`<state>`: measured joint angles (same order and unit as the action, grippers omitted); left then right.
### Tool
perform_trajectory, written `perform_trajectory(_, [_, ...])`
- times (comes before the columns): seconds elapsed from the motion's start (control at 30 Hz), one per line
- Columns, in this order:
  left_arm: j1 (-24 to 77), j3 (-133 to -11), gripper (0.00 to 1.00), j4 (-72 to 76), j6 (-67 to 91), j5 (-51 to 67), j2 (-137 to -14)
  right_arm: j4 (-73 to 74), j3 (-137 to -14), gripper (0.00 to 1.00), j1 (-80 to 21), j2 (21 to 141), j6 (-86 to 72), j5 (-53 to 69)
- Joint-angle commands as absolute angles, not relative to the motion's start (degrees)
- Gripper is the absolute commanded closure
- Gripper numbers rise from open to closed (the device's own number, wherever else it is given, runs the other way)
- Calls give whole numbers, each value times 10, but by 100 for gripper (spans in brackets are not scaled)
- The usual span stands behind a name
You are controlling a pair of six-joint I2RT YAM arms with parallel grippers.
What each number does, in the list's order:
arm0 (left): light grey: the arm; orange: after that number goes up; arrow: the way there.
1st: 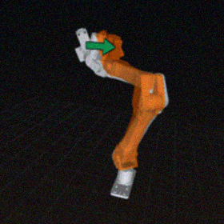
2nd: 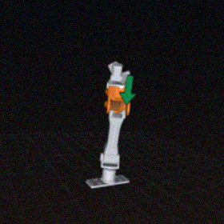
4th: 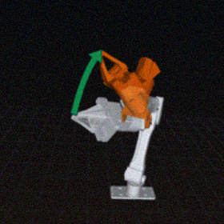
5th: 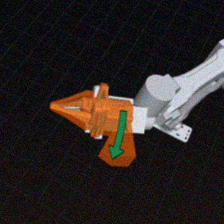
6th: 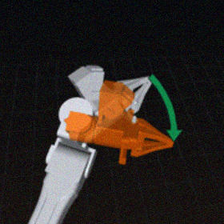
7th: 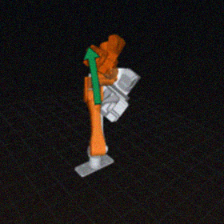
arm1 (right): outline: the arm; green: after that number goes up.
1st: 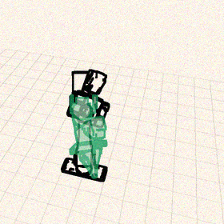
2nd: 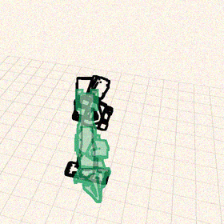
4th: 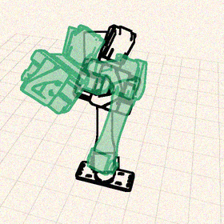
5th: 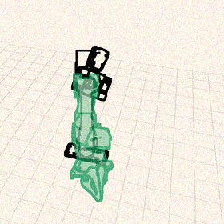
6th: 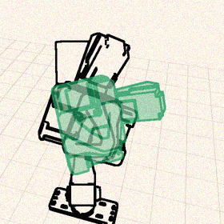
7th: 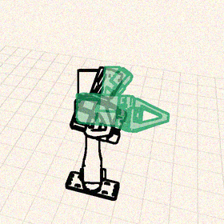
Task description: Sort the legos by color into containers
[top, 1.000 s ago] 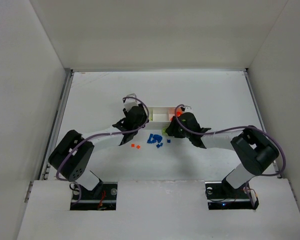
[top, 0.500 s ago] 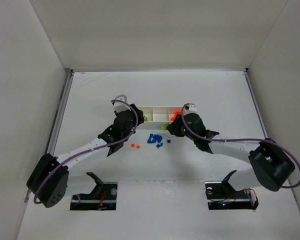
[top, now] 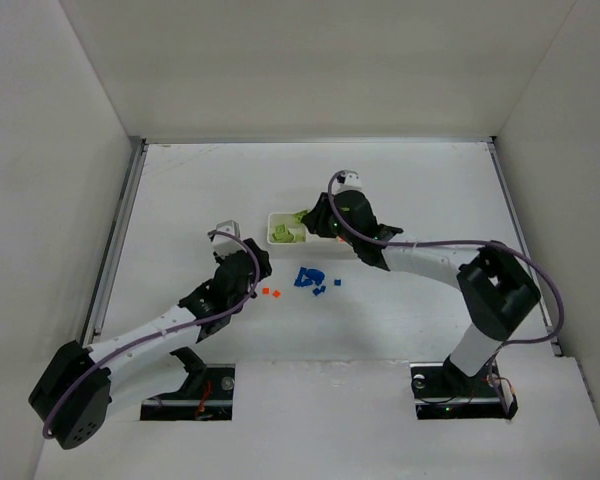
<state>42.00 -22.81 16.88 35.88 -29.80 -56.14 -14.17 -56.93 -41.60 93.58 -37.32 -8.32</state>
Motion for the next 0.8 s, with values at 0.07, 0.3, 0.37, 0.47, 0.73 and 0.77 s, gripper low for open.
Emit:
perform_trajectory(0.07, [442,-184,57,117,387,-325,-517,-150,-647,72,-421,1006,-365,-112])
perform_trajectory(0.3, [475,-159,57,83,409,-325,-509,-144,-684,69,-433,1052,-368,-134])
perform_trajectory(0.37, [482,-159,57,82,410,-325,-513,-142,-690,66,-437,1057,-368,-136])
perform_trajectory(0.47, [494,-161,56,81,413,-325,-526,-139,-692,54,-447,1058,-367,-154])
perform_trajectory(0.73, [528,-182,56,83,417,-331,-543,-139,-664,47,-450,1028,-368,-161])
perform_trajectory(0.77, [534,-189,57,85,417,-331,-548,-141,-654,47,-451,1017,-368,-163])
